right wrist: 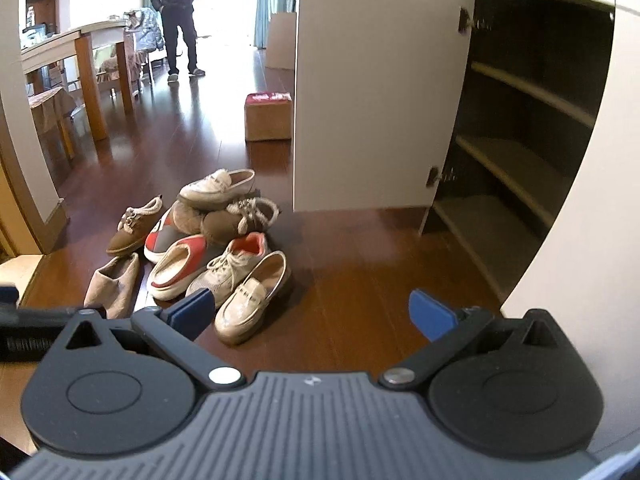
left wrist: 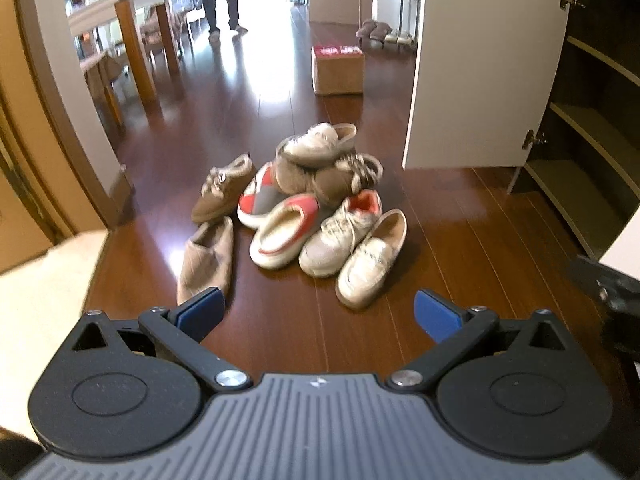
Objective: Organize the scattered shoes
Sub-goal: 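Move both tools toward the shoe pile, then grasp a beige rhinestone loafer by its heel with the right gripper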
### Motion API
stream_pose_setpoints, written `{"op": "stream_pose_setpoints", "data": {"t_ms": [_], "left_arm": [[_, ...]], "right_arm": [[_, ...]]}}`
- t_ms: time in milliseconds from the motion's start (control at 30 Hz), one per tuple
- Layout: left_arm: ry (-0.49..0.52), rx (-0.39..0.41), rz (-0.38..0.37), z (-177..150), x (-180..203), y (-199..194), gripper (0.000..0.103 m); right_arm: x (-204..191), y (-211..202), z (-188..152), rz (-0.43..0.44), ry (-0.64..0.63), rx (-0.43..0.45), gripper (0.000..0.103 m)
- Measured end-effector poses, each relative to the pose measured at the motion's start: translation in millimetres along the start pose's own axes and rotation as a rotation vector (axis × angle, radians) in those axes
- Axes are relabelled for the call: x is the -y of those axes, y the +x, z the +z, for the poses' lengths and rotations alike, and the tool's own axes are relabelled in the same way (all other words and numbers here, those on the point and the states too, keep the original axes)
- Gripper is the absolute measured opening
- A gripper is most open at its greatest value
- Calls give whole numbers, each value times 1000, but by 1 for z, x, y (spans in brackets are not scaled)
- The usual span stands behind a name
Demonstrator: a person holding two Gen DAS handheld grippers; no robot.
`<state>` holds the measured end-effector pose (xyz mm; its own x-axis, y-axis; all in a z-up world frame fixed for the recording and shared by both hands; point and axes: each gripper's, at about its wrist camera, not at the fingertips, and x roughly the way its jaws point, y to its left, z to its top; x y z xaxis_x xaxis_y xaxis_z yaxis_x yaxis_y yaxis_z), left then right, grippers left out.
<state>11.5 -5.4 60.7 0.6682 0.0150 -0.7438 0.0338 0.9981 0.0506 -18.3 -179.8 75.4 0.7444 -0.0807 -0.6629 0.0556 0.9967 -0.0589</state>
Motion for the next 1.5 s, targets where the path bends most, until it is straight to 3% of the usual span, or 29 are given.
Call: {"op": "stream_pose_setpoints", "data": {"t_ms": [133,300,433,533,633,733,867,1000,1167,1267,1433,1500], "left_arm": [[71,-4,29,22,5,2,102],[143,-81,28,34,1,19,102],[208,-284,-41,35,-8,77,102],[271,-377,-29,38,-11,134,102],[287,-407,-18,43,-19,176,102],[257,-419,-4,55,-35,224,102],[209,-393,2,65,-58,271,102],[224,-365,-26,65,-68,301,102],[273,-331,-32,59,-72,336,102],[226,-346,-36,50,-88,352,102],[123,-443,-7,54,-127,378,102],[83,-468,20,54,-141,384,102]], "right_arm": [[18,4,16,72,-20,20,103],[42,40,36,191,6,-47,102],[46,112,47,287,-5,-202,102],[32,182,46,313,-36,-362,102],[13,247,41,334,-29,-493,102],[-8,310,35,372,-13,-561,102],[-38,369,49,442,-39,-569,99],[-78,435,99,502,-61,-486,92],[-145,527,178,452,-128,-400,87],[-168,571,205,413,-141,-376,85],[-177,646,211,420,-76,-483,86],[-175,664,204,504,-57,-525,88]]}}
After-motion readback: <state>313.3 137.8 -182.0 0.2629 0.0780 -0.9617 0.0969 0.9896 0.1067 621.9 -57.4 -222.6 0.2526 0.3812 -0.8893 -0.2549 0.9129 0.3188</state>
